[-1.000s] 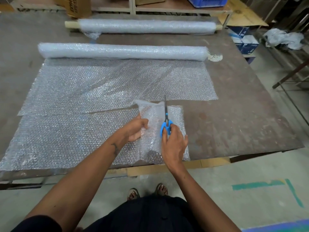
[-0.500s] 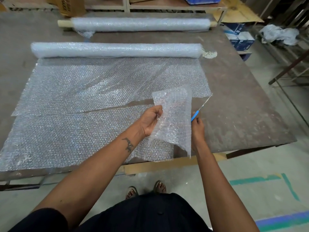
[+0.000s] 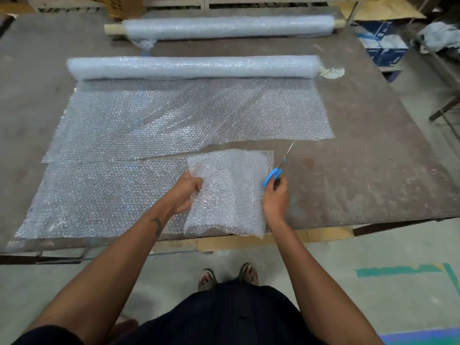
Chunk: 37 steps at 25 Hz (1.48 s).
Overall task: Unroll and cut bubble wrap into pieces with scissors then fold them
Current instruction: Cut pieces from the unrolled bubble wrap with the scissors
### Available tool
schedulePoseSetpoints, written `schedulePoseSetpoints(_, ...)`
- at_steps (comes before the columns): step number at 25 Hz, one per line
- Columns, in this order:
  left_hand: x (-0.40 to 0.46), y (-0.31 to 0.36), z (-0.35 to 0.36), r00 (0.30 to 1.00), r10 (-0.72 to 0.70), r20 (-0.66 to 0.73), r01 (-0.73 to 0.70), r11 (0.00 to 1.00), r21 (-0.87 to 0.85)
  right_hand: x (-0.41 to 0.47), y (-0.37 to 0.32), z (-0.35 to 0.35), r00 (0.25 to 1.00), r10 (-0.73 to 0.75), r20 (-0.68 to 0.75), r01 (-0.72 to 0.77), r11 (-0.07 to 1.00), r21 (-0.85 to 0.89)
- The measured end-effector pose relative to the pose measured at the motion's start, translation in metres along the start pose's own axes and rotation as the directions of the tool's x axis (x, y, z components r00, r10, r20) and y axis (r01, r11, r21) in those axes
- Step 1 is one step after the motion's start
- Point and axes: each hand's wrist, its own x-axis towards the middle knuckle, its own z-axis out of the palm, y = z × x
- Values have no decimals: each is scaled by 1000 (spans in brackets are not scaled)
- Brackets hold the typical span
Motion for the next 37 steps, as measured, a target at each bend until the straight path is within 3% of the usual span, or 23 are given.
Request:
schedulePoseSetpoints(4,7,-9,-3,1000,-25,14,24,998,63,9,-5,-3,983,-184,19,184,963,-199)
schedulePoseSetpoints(7,10,-8,4,1000,-3,19,2,996,86,15,-15,-9,966,-255,32,255,936,-240)
schedulePoseSetpoints(13,24,4,2,992,46,115,-67,980,188,28,-13,-33,977,-215,-2,210,957,-202)
schedulePoseSetpoints(20,48,-32,-5,995,8,104,-28,980,197,31,-7,-46,987,-163,6,161,969,-189)
schedulePoseSetpoints(28,29,-16,4,990,93,106,-111,978,178,36,-14,-44,951,-297,87,310,906,-289)
schedulePoseSetpoints(32,27,-8,8,983,138,121,-152,981,121,39,-26,-42,930,-366,36,362,891,-275)
schedulePoseSetpoints(37,27,-5,8,990,114,77,-121,989,86,45,-30,-35,940,-338,-34,316,907,-279)
